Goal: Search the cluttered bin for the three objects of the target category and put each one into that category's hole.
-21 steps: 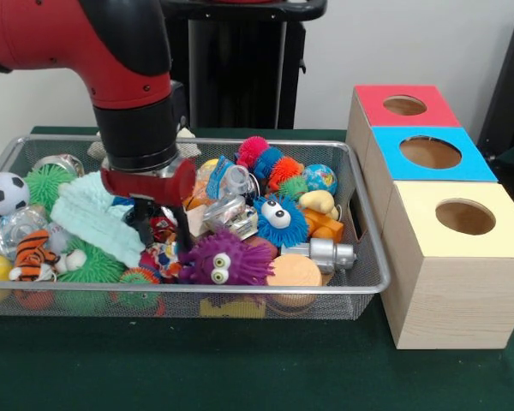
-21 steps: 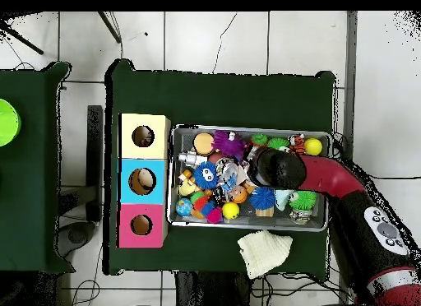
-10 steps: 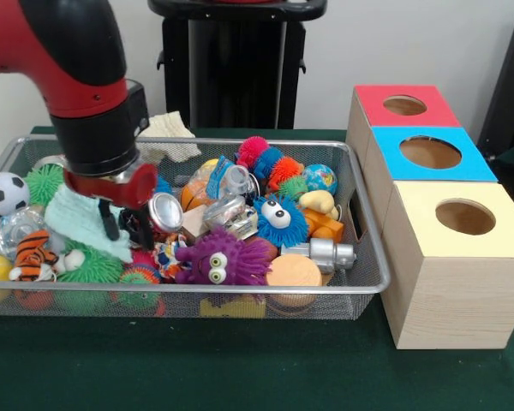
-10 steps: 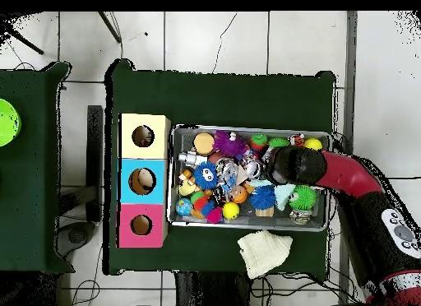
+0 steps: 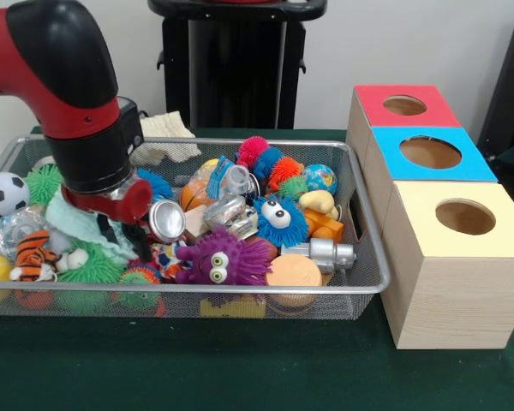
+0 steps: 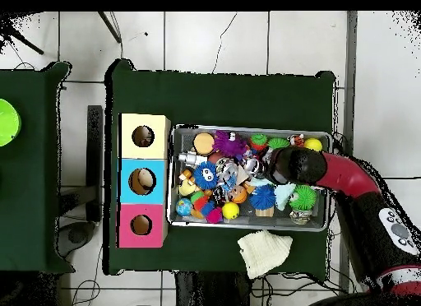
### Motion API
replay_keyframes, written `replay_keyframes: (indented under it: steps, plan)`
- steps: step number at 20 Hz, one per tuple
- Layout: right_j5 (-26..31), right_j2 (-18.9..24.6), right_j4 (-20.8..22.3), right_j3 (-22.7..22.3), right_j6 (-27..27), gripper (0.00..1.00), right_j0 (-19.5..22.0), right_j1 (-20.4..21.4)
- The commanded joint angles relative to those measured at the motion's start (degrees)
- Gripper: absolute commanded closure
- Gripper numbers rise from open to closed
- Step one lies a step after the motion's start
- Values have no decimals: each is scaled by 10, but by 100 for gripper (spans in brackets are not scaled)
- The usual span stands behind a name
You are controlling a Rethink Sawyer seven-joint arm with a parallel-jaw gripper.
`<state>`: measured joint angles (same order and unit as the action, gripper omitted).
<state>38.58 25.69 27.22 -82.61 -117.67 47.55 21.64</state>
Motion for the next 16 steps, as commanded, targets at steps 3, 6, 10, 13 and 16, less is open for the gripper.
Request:
replay_keyframes:
  steps: [3, 6, 10, 13, 16]
  plan:
    - [-9, 34, 10, 23, 68, 0, -18, -37]
    - [-34, 15, 5, 3, 9, 0, -40, -21]
    - [-36, 11, 0, -1, -2, 0, -45, -16]
    - [-35, 9, -2, -3, 1, 0, -44, -14]
    - [-35, 6, -11, -25, -18, 0, -50, 6]
